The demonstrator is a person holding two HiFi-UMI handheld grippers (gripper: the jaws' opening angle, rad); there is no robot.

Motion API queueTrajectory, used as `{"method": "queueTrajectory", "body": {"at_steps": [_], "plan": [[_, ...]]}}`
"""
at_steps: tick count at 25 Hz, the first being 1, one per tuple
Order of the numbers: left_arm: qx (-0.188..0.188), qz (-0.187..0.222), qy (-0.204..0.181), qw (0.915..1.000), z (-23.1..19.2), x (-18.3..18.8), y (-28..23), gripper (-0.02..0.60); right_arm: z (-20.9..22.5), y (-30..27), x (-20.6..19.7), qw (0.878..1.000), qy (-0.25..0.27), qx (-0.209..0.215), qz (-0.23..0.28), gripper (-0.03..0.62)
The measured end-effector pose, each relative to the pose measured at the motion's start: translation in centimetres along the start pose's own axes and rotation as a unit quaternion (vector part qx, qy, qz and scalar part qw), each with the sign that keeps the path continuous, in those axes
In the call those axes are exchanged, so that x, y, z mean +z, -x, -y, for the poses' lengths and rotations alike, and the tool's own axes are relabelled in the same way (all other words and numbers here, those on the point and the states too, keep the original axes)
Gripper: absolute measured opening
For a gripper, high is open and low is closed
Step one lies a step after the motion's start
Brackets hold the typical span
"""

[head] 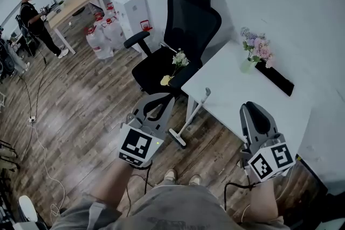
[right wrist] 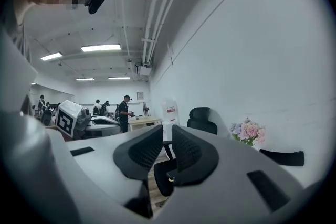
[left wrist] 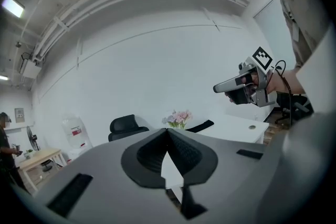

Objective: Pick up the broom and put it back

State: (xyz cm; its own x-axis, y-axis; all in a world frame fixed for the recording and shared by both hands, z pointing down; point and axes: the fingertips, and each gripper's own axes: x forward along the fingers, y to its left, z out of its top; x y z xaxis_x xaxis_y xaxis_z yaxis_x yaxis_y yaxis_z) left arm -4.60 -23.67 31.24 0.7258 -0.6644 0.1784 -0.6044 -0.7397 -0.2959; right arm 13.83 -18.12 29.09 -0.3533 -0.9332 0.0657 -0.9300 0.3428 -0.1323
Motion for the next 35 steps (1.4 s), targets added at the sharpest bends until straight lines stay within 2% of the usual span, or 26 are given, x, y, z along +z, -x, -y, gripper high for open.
{"method": "queueTrajectory", "body": {"at_steps": [7,10,16,20,25,28,35], "plan": [[-0.008,0.004,0.024,0.9997,2.8,0.4,2.5,0.017,-3.1,4.1,-0.2,1.000,0.021,0.022,0.001,0.057],[-0.007,0.001,0.028,0.9996,4.0,0.3,3.2,0.017,-4.2,5.5,-0.9,0.999,0.016,0.040,-0.002,0.031],[-0.012,-0.006,0.053,0.9985,6.7,-0.5,4.0,0.017,-5.5,6.6,-3.7,0.997,-0.008,0.069,-0.033,0.031],[-0.006,-0.009,0.044,0.9990,6.5,0.0,4.4,0.017,-6.1,6.7,-3.5,0.996,0.000,0.079,-0.031,0.031],[0.005,-0.008,0.031,0.9995,6.3,0.6,4.9,0.017,-6.3,7.0,-3.5,0.994,0.059,0.078,-0.042,0.031],[0.010,-0.007,0.014,0.9998,6.8,1.1,5.1,0.017,-6.4,7.3,-3.8,0.994,0.053,0.081,-0.044,0.031],[0.011,-0.010,0.009,0.9999,7.5,1.7,4.9,0.017,-5.8,8.2,-3.7,0.994,0.048,0.083,-0.045,0.031]]}}
